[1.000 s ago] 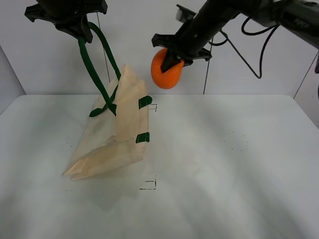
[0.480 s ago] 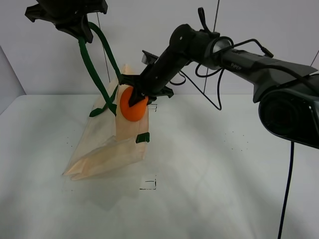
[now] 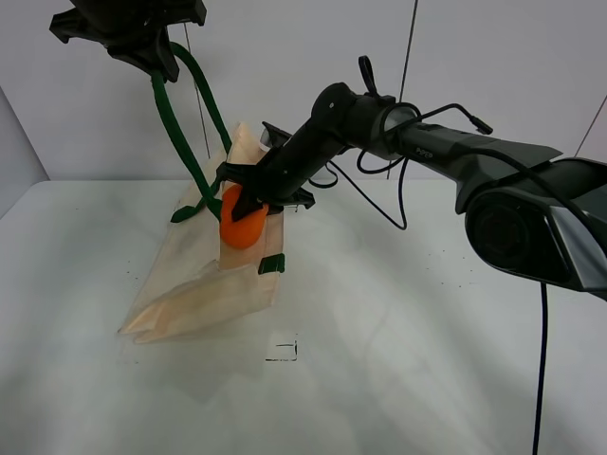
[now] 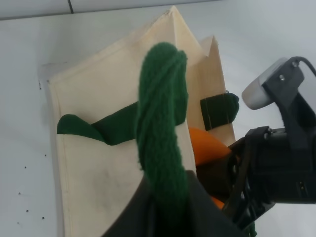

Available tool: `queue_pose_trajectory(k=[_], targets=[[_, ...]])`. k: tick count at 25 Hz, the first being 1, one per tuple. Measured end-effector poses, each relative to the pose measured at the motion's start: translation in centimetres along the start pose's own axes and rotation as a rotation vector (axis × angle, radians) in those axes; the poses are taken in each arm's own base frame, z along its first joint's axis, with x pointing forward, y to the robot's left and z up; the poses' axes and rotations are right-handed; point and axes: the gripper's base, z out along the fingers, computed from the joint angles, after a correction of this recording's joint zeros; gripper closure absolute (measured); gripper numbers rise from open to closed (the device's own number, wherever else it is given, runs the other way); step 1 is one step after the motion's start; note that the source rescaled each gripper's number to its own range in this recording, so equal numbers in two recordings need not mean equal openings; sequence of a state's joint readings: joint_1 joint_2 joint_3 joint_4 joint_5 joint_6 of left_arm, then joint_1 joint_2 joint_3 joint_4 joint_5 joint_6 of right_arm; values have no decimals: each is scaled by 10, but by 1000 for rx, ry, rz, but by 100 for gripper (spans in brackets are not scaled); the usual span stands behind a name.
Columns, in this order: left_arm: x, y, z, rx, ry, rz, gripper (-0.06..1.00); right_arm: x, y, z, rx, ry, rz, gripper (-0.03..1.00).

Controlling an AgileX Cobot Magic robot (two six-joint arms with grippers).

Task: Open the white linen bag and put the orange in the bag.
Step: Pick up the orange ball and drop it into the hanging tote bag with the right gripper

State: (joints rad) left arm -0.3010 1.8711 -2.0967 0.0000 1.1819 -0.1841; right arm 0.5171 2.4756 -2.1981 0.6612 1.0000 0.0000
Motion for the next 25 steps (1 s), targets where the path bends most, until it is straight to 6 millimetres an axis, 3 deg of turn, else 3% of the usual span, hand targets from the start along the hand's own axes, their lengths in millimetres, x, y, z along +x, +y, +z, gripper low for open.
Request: queue_pose_trajectory(k=[2, 3, 4, 6, 8, 9, 13, 25], targets=[[0, 0, 0, 0, 0, 0, 94, 0, -1, 1, -3, 2, 4, 94], [0, 0, 0, 0, 0, 0, 94, 0, 0, 1, -7, 2, 7, 85], [0, 0, 0, 0, 0, 0, 94, 0, 0, 1, -10, 2, 9, 72], [0, 0, 0, 0, 0, 0, 94, 0, 0, 1, -13, 2, 1, 30], [0, 0, 0, 0, 0, 0, 94, 1, 0, 1, -12, 5, -13, 9], [0, 0, 0, 0, 0, 0, 94, 1, 0, 1, -8, 11, -18, 4], [0, 0, 0, 0, 0, 0, 94, 4, -2, -5, 62, 49, -70, -3], [0, 0, 0, 0, 0, 1, 94, 2, -14, -34, 376, 100, -124, -3]])
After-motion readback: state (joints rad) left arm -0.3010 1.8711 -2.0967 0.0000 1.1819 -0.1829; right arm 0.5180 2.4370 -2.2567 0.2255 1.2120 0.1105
